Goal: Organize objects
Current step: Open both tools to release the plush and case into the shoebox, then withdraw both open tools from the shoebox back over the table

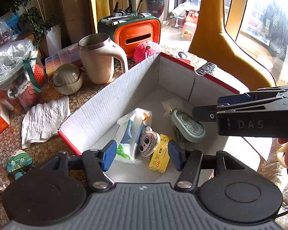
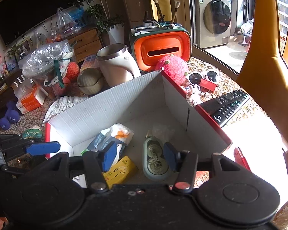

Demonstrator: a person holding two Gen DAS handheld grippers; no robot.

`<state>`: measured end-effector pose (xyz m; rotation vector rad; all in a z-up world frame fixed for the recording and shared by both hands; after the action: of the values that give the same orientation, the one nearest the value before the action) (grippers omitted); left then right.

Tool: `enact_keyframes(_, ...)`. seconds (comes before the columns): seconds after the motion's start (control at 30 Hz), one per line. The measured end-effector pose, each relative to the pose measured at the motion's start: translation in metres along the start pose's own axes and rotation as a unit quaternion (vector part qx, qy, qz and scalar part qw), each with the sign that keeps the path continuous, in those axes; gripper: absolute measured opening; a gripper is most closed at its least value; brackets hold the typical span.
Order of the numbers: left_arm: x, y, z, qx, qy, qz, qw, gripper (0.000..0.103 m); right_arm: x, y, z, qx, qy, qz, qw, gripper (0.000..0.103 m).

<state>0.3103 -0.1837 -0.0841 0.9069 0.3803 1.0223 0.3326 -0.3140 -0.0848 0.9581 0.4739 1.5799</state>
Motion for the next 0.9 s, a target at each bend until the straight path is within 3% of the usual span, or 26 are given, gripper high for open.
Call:
enact_keyframes(0.43, 0.023, 0.072, -0.023, -0.060, 0.034, 0.014, 0.9975, 0.058, 0.035, 0.060, -0.025, -0.049, 0.050, 0.036, 0.997, 0.059)
enact_keyframes(0.9, 0.052, 0.145, -0.079, -0.105, 0.051, 0.039, 0.9924, 0.081, 0.074, 0.107, -0.057, -0.087, 0.082, 0.075, 0.990, 0.074)
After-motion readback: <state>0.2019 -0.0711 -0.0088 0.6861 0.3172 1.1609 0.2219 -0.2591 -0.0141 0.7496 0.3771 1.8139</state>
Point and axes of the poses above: each gripper's, at about its wrist camera, not at the fingertips, and y roughly against the way its jaws point, x to its left, z to its top, the point moved 7 cm from there along -y, roughly the way its jaws point, and after that the axes turned 12 degrees about -y, right-handed, at the moved point
